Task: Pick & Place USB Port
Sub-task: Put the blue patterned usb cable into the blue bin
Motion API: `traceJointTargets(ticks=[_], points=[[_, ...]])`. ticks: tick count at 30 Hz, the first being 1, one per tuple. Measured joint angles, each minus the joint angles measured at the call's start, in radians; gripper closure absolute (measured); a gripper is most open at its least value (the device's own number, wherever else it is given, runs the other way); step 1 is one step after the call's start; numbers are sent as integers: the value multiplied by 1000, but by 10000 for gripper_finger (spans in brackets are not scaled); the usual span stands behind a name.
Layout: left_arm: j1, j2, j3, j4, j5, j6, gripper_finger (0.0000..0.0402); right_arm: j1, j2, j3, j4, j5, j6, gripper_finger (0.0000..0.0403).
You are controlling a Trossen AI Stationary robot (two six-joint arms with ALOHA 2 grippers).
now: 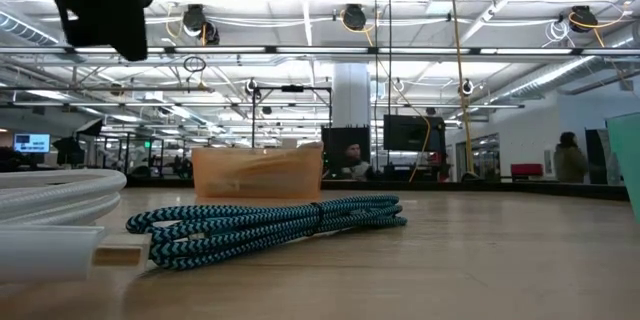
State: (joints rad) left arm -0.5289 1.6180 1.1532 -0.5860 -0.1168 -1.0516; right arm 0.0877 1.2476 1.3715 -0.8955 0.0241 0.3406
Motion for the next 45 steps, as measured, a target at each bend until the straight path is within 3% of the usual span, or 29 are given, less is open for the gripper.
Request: traceJointTargets(ticks=[5,9,11,14,16,21,24,26,31,34,37,45], points=[[13,-1,0,-151,-10,179,399,6,0,-19,17,0,14,374],[67,-1,-1,-230,16,81,399,6,0,-46,16,-1,37,374],[101,-1,-1,-140,73,71,399,6,0,-61,16,-2,44,374],[132,1,-1,93,161,176,399,6,1,-79,17,-3,53,374],[143,36,5,210,159,210,399,6,0,-93,24,-3,59,374],[144,152,24,196,197,107,399,6,-10,-120,56,-29,67,374],[126,251,108,98,278,97,400,6,-21,-136,70,-29,86,374],[104,315,199,60,270,143,400,6,-29,-150,70,-29,93,374],[64,431,459,-49,105,238,401,6,-58,-187,87,-30,120,374],[44,501,605,-255,-25,265,401,6,-73,-208,96,-30,140,374],[30,570,720,-404,-72,294,401,6,-90,-228,106,-30,149,374],[24,640,746,-330,64,292,379,6,-136,-292,125,-29,193,374]])
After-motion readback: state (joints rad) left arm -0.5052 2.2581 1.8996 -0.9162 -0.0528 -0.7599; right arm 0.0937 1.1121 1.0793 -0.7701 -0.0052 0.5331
